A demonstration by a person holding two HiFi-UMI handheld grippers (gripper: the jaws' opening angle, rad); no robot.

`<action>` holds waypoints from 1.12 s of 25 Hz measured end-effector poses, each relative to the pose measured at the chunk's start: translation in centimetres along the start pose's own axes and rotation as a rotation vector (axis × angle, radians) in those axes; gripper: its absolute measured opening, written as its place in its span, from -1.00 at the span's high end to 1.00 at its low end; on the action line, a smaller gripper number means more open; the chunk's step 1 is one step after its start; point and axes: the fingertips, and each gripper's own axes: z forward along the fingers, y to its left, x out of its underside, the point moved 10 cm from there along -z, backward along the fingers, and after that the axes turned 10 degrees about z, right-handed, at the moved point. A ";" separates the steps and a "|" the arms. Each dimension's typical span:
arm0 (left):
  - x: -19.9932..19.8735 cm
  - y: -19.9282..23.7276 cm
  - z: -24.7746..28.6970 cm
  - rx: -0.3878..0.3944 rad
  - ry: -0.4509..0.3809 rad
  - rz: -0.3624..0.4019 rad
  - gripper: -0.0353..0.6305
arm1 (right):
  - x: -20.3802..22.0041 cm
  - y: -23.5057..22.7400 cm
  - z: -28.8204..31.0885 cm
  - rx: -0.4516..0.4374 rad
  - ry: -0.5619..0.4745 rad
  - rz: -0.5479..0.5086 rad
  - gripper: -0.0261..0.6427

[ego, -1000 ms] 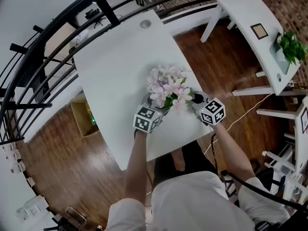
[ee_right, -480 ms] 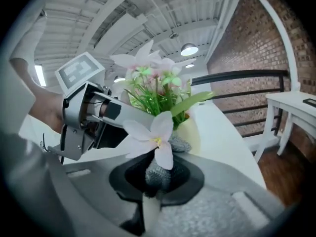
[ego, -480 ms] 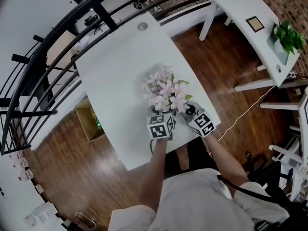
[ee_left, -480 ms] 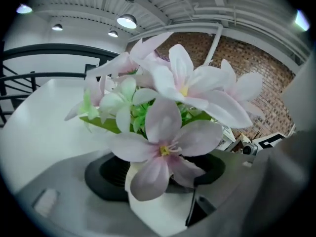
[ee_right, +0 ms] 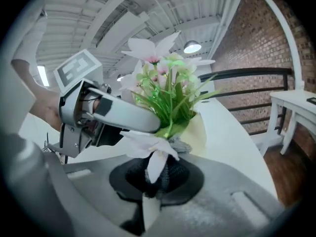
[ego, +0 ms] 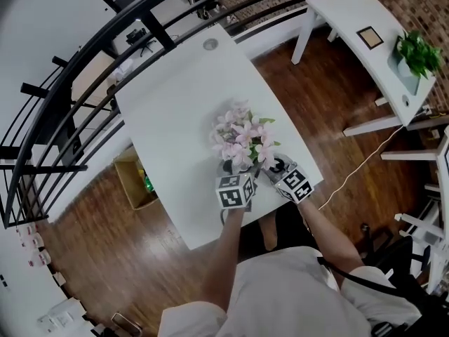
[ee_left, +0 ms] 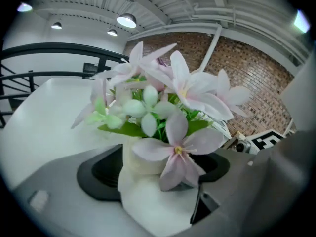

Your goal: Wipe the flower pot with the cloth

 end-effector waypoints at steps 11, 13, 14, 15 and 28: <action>-3.2 8.1 2.3 0.514 0.189 0.541 -0.94 | -0.4 -1.8 -0.1 -0.077 0.015 -0.074 0.90; -4.1 8.3 3.5 0.589 0.211 0.592 -0.99 | -0.5 -1.5 0.3 -0.077 0.017 -0.077 0.90; -4.4 8.4 3.9 0.619 0.211 0.607 -1.00 | -0.6 -1.2 0.6 -0.080 0.021 -0.081 0.90; -4.7 8.5 4.3 0.647 0.209 0.613 -1.00 | -0.7 -0.9 0.9 -0.083 0.025 -0.084 0.90; -2.9 5.9 6.1 0.539 0.163 0.596 0.85 | -2.1 -2.4 1.5 -0.063 0.040 -0.095 0.90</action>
